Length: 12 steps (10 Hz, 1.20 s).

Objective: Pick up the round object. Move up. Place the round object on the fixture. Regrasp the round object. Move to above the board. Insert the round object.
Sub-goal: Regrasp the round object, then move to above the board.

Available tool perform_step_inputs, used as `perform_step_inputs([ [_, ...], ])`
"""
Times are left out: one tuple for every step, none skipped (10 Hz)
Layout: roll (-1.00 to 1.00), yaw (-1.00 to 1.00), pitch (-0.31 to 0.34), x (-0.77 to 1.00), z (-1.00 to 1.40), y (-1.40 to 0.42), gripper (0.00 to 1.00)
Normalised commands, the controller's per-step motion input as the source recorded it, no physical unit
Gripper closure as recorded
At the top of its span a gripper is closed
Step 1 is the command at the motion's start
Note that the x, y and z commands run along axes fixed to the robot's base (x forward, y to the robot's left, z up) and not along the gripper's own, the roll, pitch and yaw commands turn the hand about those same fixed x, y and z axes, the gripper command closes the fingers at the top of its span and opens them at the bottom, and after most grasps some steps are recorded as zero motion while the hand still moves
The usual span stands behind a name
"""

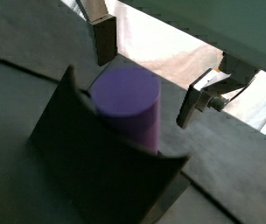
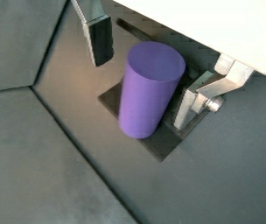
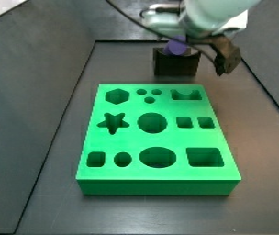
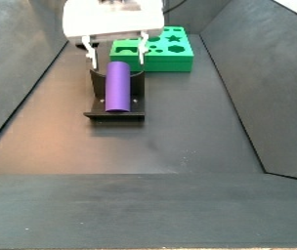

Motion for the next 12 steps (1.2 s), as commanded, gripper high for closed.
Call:
perform_step_inputs([
  [0.06, 0.01, -0.025, 0.11, -0.71, 0.00, 0.00],
  [0.06, 0.01, -0.016, 0.10, -0.57, 0.00, 0.00],
  [0.06, 0.01, -0.006, 0.09, -0.38, 0.00, 0.00],
  [0.06, 0.02, 0.000, 0.08, -0.29, 0.00, 0.00],
  [0.06, 0.02, 0.017, 0.04, -0.18, -0.02, 0.00],
  [0.06, 0.01, 0.013, 0.03, -0.17, -0.03, 0.00],
  [0.06, 0.01, 0.012, 0.03, -0.17, -0.03, 0.00],
  [0.06, 0.01, 0.013, 0.03, -0.17, -0.03, 0.00],
  [0.00, 0.00, 0.000, 0.00, 0.00, 0.00, 1.00],
  [-0.37, 0.11, -0.133, -0.17, 1.00, 0.01, 1.00],
  [-0.37, 0.10, -0.133, -0.17, 1.00, 0.01, 1.00],
  [-0.32, 0.06, -0.165, -0.17, 1.00, 0.01, 1.00],
])
